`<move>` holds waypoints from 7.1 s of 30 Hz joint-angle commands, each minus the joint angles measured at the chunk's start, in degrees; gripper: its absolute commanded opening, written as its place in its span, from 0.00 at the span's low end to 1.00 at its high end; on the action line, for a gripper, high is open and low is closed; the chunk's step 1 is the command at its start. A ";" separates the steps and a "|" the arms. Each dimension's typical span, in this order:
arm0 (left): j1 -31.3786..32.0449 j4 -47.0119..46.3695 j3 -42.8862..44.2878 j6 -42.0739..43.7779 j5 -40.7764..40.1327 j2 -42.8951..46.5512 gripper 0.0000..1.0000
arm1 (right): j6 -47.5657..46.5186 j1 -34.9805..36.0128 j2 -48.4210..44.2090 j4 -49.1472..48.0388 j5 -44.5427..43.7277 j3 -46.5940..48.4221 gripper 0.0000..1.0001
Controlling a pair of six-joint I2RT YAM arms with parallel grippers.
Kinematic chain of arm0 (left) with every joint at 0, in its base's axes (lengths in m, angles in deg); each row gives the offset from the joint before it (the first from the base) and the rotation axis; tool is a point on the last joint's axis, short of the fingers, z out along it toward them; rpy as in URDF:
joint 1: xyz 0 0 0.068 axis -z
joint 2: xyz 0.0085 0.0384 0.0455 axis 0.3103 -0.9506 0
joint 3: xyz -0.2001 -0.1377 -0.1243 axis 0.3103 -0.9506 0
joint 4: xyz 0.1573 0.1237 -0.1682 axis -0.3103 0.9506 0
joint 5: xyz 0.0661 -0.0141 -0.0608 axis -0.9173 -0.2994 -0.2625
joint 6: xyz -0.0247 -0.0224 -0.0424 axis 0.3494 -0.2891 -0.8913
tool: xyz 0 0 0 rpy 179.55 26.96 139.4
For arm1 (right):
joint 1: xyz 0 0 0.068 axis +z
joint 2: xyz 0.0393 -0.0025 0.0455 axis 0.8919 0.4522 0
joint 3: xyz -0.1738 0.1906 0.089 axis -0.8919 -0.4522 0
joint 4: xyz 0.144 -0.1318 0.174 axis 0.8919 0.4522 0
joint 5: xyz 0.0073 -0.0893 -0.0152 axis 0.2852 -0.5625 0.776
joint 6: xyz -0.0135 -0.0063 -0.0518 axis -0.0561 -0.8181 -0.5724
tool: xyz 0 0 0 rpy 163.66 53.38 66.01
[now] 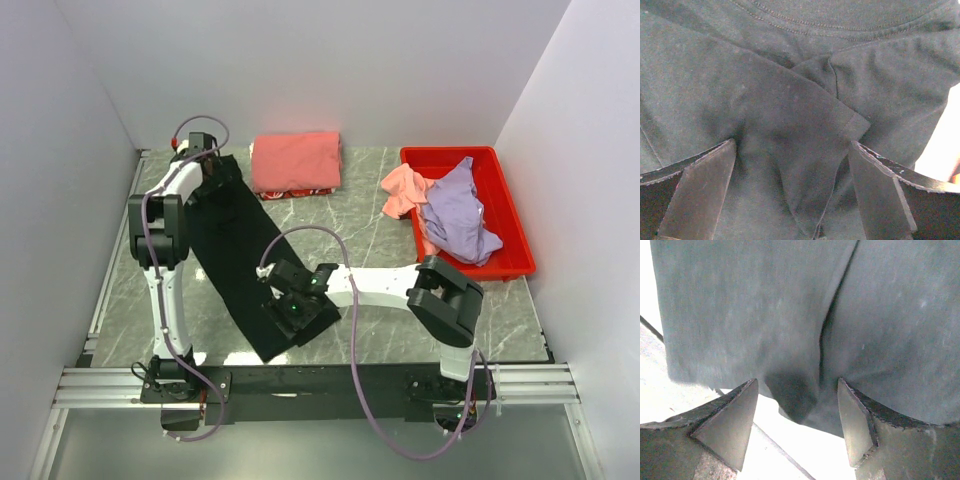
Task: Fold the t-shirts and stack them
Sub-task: Fold the tshirt
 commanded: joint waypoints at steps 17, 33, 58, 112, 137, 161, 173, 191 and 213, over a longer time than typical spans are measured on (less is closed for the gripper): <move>-1.75 -3.06 15.03 4.30 21.86 0.18 0.99 | 1.14 -6.95 -7.52 4.00 -5.31 10.73 0.78; 17.48 0.85 -57.63 -16.43 7.81 67.34 0.99 | 5.62 -20.14 -32.84 -5.41 -3.47 -13.97 0.89; 43.87 24.28 -79.97 -56.16 2.70 79.76 0.65 | 7.82 -17.43 -22.66 -11.04 6.47 -18.90 0.90; 34.22 16.56 -63.81 -39.31 -16.65 76.52 0.00 | 5.10 -13.55 -2.27 0.74 -4.78 19.24 0.00; 9.87 -8.51 -49.31 -18.11 -10.05 49.44 0.00 | 0.44 -21.38 24.80 -4.70 -1.80 54.05 0.00; 2.57 -10.88 -40.78 -16.79 -7.42 33.70 0.04 | 1.05 -23.84 38.87 -15.26 -0.92 63.80 0.00; 2.39 -11.06 -43.04 -13.45 -2.06 42.30 0.99 | 1.58 -24.37 28.95 -14.99 2.95 56.28 0.74; 2.12 -17.92 -44.15 -9.86 5.78 40.40 0.99 | -0.18 -19.71 15.76 -13.59 8.58 32.35 0.86; -0.34 -9.65 -32.84 -6.32 8.41 35.96 0.99 | 2.62 -20.67 11.80 -7.79 -1.71 28.74 0.87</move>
